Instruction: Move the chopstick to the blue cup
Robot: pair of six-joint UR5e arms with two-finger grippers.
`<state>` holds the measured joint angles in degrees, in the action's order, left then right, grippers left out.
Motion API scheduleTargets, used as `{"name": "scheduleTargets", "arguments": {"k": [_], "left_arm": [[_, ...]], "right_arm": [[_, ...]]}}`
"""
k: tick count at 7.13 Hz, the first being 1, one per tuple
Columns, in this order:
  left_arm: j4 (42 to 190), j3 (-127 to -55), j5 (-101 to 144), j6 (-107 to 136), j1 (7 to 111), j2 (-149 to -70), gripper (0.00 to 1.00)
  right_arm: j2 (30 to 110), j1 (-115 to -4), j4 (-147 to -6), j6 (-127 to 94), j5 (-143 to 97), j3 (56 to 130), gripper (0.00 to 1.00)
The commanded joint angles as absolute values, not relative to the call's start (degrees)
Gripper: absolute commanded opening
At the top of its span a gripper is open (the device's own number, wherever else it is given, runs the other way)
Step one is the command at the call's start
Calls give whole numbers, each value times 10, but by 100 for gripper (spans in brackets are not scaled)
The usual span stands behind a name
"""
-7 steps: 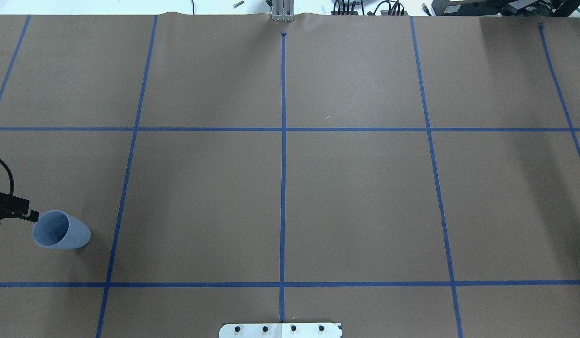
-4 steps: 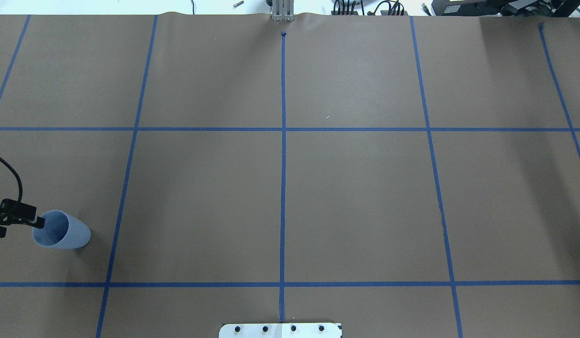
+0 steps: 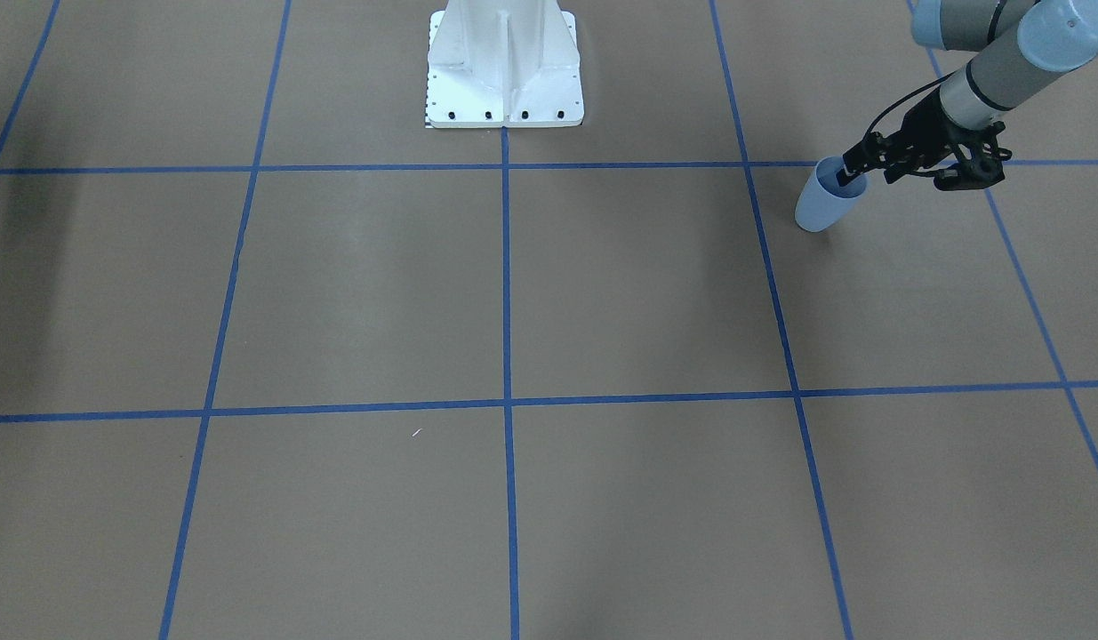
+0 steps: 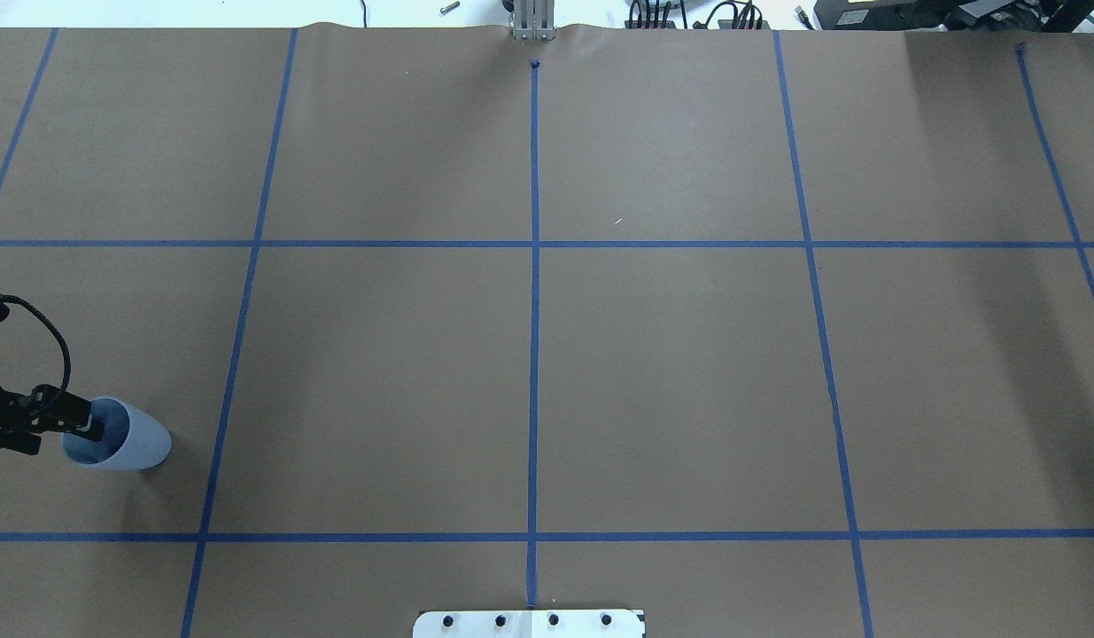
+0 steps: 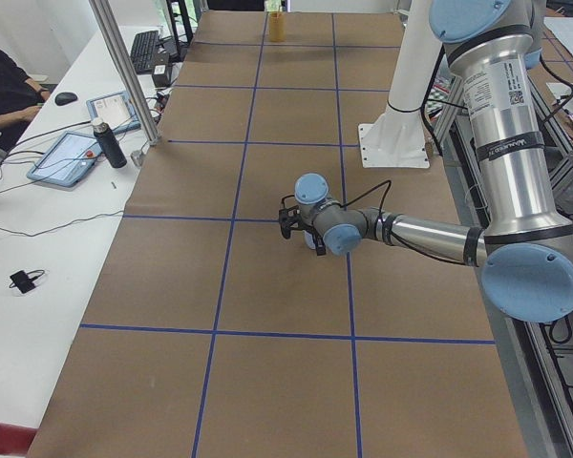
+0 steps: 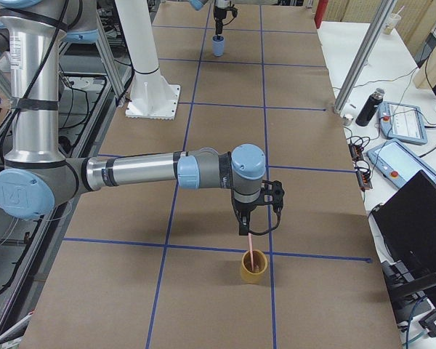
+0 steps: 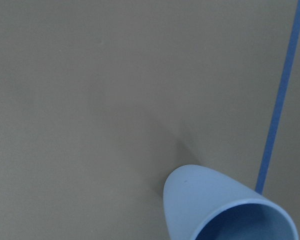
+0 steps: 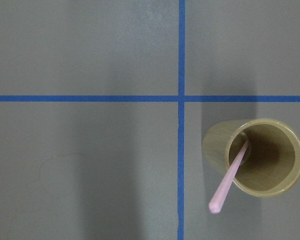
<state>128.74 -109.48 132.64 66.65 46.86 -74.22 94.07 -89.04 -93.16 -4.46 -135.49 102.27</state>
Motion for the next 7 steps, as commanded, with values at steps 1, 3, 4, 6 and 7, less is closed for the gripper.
{"name": "scheduleTargets", "arguments": {"k": [1, 3, 4, 6, 7], "left_arm": [[1287, -1093, 1327, 689, 467, -749, 12], [1288, -1102, 1329, 728, 466, -762, 0], [1286, -1126, 1333, 731, 471, -759, 0], [1281, -1149, 1385, 769, 488, -765, 0], [1259, -1139, 1384, 771, 490, -807, 0]], "right_arm": [[939, -889, -931, -62, -1360, 1022, 100], [937, -880, -931, -79, -1361, 1023, 100], [937, -880, -931, -81, -1361, 1024, 100], [937, -880, -931, -81, -1362, 1026, 100], [940, -880, -930, -81, -1362, 1027, 100]]}}
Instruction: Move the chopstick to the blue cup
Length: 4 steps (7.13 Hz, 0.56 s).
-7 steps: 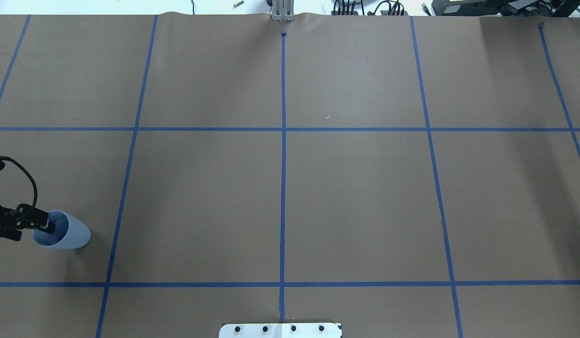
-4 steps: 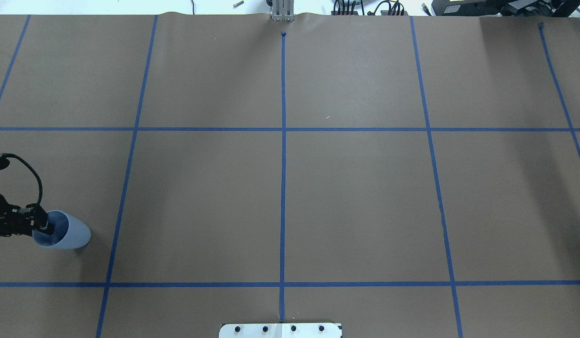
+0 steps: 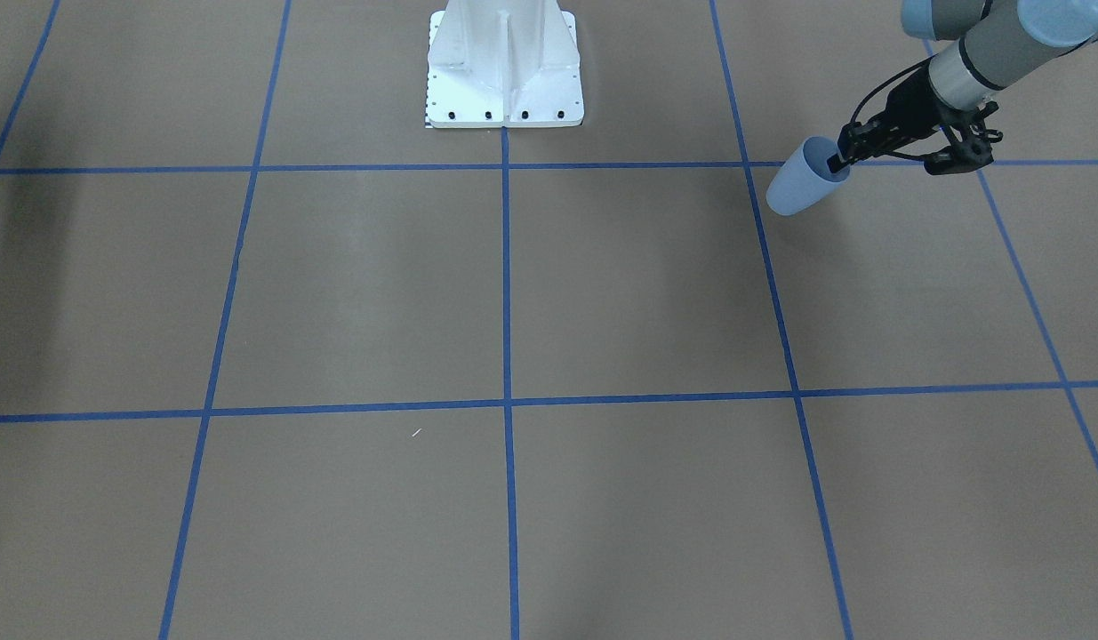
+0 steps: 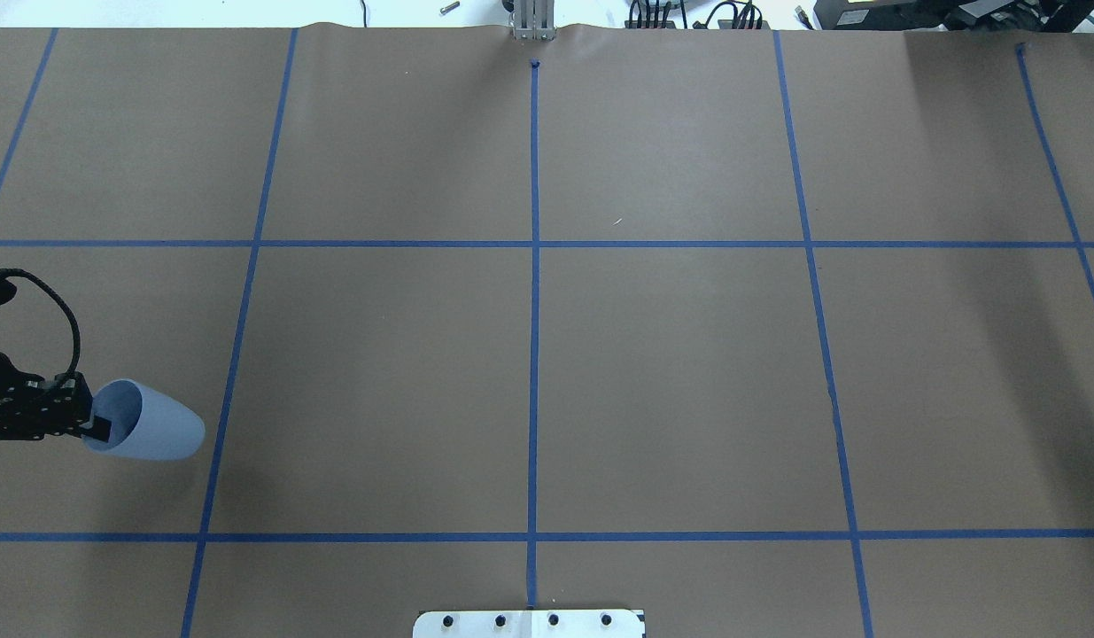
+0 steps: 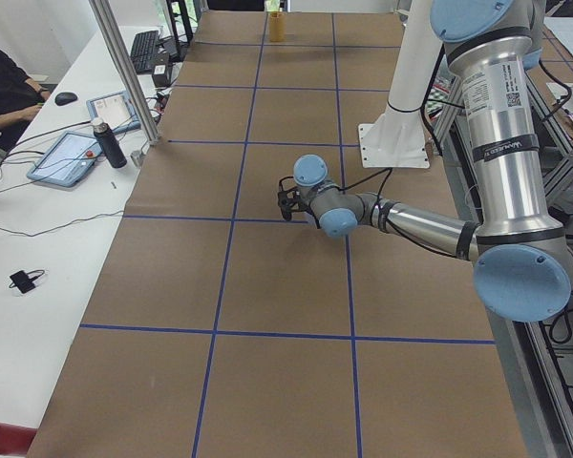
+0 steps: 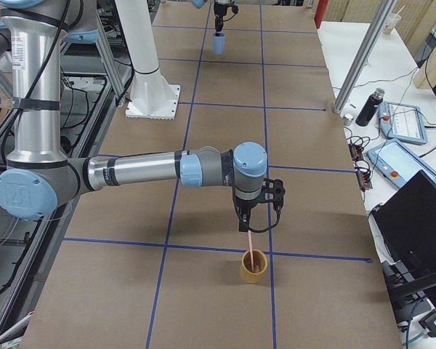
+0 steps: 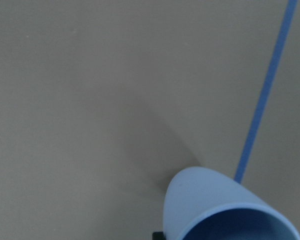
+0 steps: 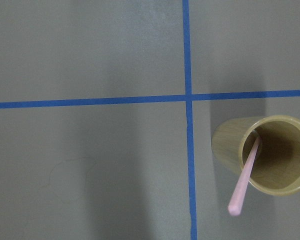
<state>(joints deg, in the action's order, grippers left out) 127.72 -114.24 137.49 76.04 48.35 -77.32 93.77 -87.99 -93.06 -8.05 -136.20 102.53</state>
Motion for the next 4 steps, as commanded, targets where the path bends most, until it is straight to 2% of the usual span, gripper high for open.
{"name": "scheduleTargets", "arguments": {"k": [1, 3, 4], "left_arm": [[1176, -1136, 1379, 771, 490, -881, 0], [981, -1122, 1356, 770, 490, -1057, 0], [881, -1076, 1344, 770, 490, -1171, 0]], "right_arm": [[945, -880, -926, -81, -1363, 1029, 100], [944, -880, -924, -78, -1358, 1029, 100], [944, -880, -924, -75, -1357, 1029, 100]]}}
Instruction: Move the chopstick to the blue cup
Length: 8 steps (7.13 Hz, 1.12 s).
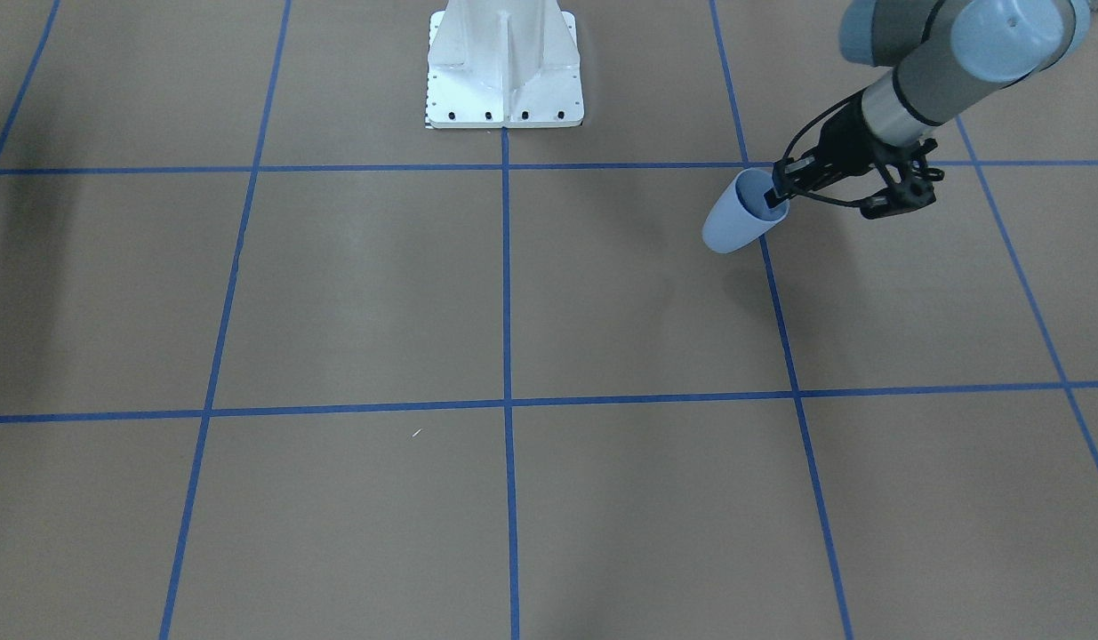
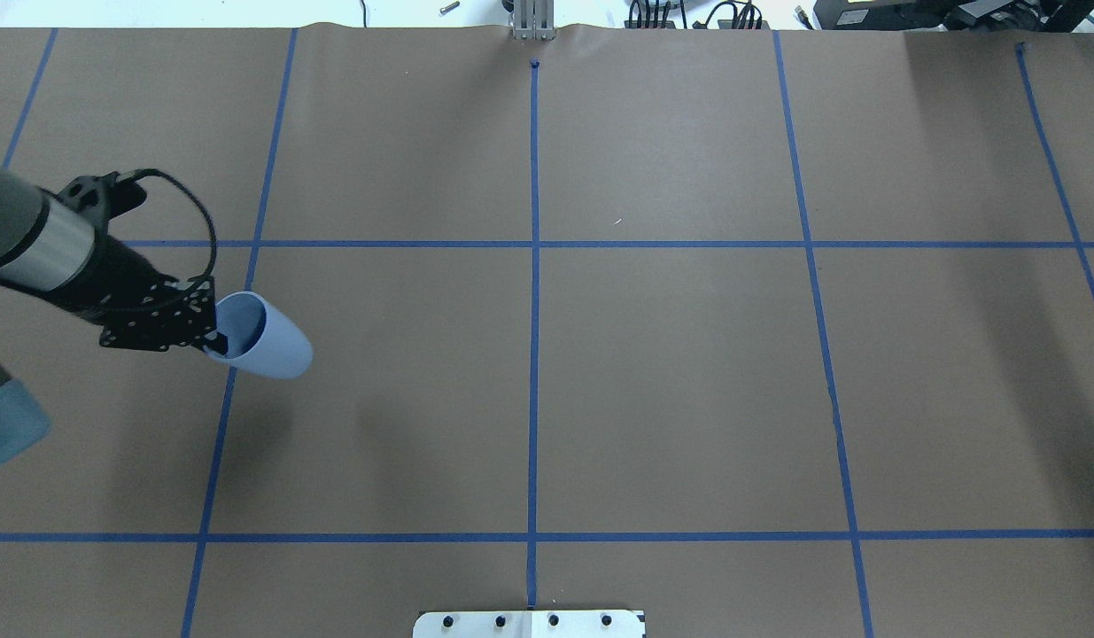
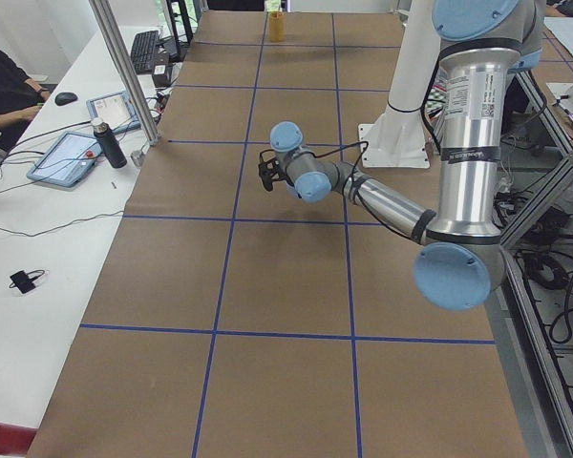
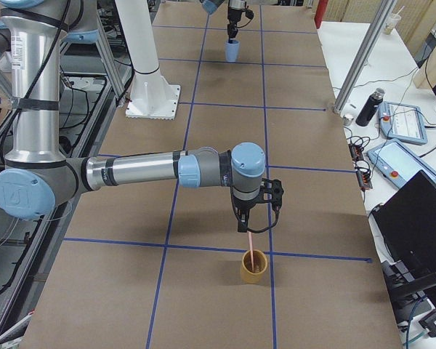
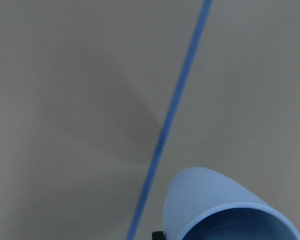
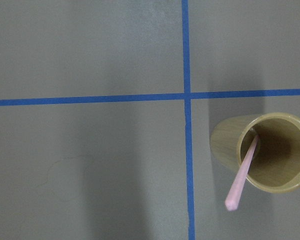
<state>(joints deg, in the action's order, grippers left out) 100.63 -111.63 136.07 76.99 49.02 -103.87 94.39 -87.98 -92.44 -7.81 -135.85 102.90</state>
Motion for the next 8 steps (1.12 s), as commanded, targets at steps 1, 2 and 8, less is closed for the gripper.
{"name": "scheduleTargets", "arguments": {"k": [1, 2, 8], "left_arm": [[851, -1026, 1319, 772, 488, -1240, 0], [856, -974, 1316, 791, 479, -1286, 0], [974, -724, 1254, 865, 404, -1444, 0]], "right_arm": [[944, -880, -924, -71, -1357, 1029, 100], [945, -880, -924, -70, -1357, 1029, 100], [944, -879, -924, -72, -1361, 1029, 100]]}}
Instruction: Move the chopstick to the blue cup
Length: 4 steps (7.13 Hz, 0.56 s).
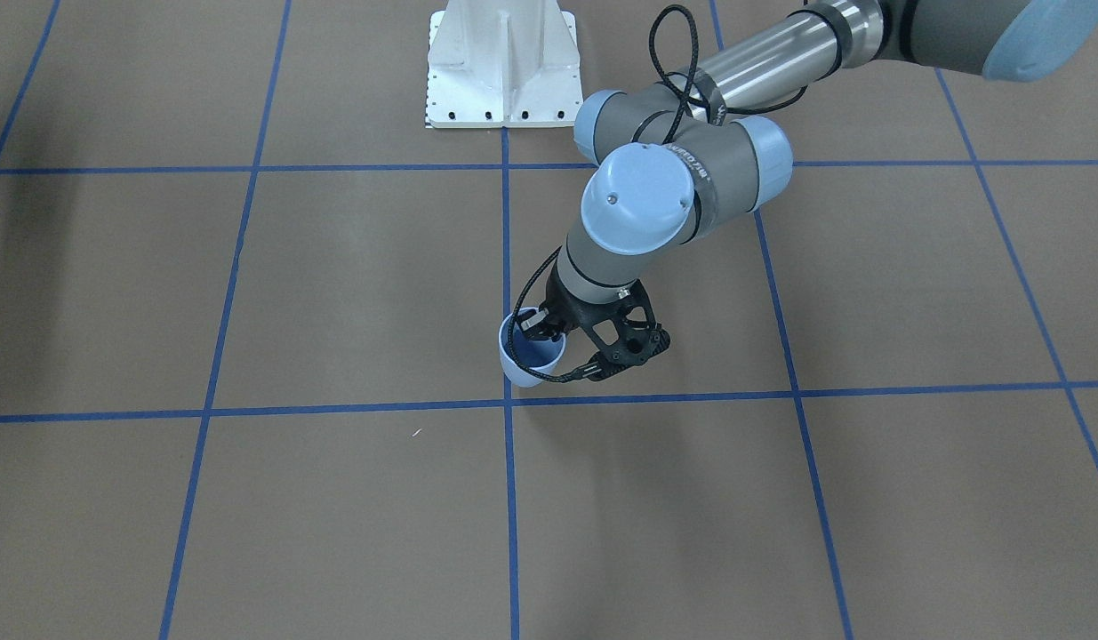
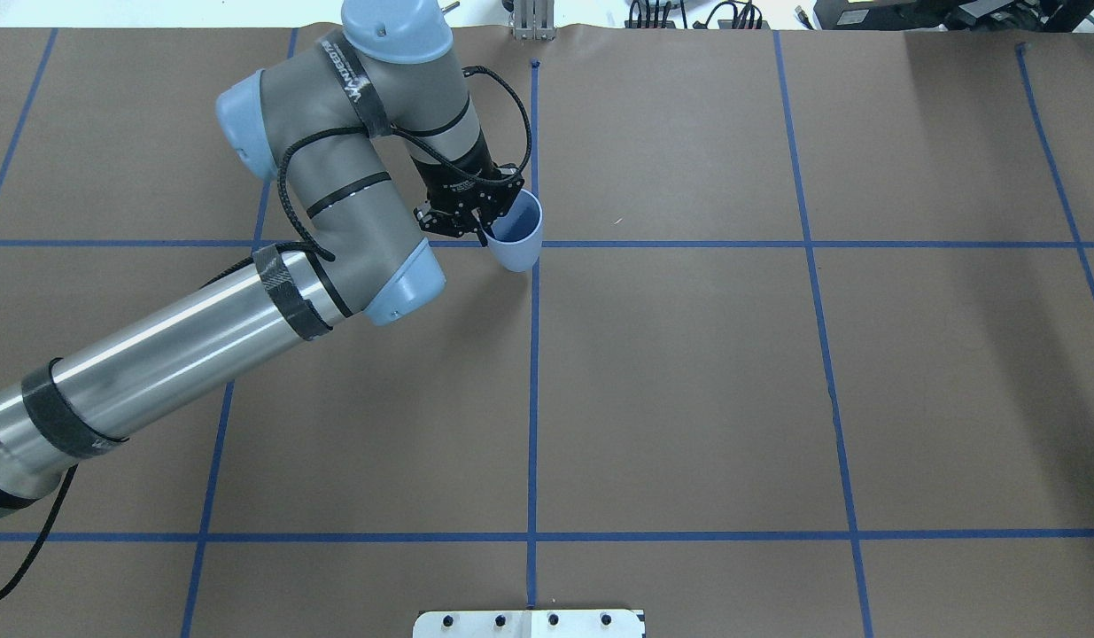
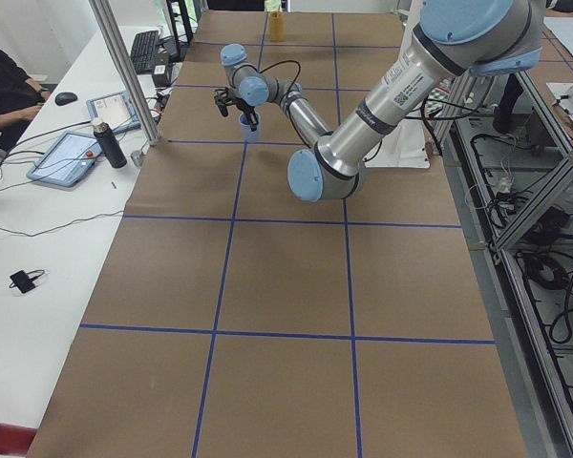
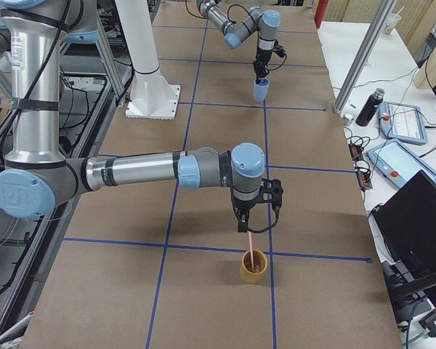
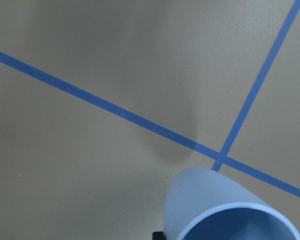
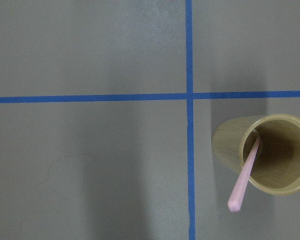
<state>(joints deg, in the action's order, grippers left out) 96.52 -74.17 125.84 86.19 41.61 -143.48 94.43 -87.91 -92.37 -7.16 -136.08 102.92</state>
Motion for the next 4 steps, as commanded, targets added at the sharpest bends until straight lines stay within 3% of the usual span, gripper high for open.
{"name": "scheduleTargets", "arguments": {"k": [1, 2, 4], "left_arm": [[976, -723, 1254, 865, 396, -1444, 0], [975, -723, 1254, 865, 392, -1444, 0], [979, -729, 1254, 859, 391, -1443, 91]], "right_arm": [[944, -879, -925, -72, -1361, 1029, 100], [944, -879, -925, -73, -1361, 1029, 100], [944, -879, -925, -73, -1361, 1028, 100]]}}
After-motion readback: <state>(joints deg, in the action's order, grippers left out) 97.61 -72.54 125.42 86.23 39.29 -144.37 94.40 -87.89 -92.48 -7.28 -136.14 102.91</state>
